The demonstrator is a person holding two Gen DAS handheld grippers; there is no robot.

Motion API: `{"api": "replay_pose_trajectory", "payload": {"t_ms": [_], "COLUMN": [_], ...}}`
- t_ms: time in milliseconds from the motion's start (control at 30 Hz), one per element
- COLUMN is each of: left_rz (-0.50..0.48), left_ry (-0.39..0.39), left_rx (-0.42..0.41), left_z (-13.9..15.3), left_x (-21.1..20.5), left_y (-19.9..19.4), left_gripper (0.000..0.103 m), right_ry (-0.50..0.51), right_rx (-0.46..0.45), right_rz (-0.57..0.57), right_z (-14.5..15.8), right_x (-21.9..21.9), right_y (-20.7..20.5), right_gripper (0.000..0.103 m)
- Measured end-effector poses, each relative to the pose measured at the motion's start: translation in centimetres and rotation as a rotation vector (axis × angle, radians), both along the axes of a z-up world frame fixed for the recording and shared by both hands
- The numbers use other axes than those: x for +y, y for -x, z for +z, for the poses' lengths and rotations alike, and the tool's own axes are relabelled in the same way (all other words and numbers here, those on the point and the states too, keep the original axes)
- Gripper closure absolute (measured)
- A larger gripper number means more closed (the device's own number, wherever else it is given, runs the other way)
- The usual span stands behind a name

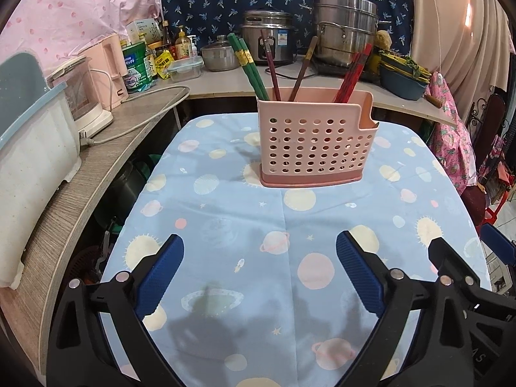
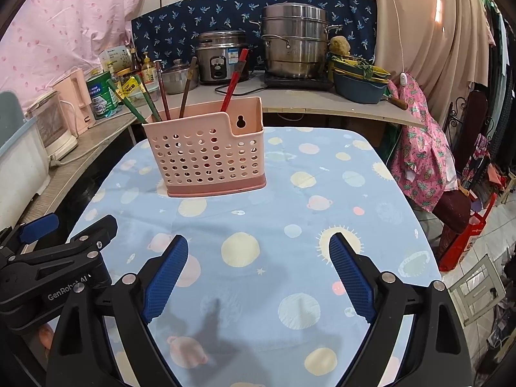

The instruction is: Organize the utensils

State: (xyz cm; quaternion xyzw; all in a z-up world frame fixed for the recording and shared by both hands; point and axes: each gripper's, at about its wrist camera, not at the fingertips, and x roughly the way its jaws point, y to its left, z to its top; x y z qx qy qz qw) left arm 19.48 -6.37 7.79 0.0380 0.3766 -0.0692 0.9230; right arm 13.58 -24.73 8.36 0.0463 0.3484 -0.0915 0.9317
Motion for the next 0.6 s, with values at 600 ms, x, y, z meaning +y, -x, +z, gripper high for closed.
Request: {"api": "replay_pose_trajectory", "payload": {"t_ms": [600], "left_rz": [-0.005], "left_ry": [0.006], "left_rx": [0.010], "left_z": [-0.9], "left_x": [-0.2], "left_y": [-1.5], "left_gripper": [0.011], "right_ry": [-0.002], "right_rx": [-0.001], "right_rz": [-0.010], "right_z": [-0.8], "right_x": [-0.3], "right_y": [-1.3], "right_gripper": [0.017]}}
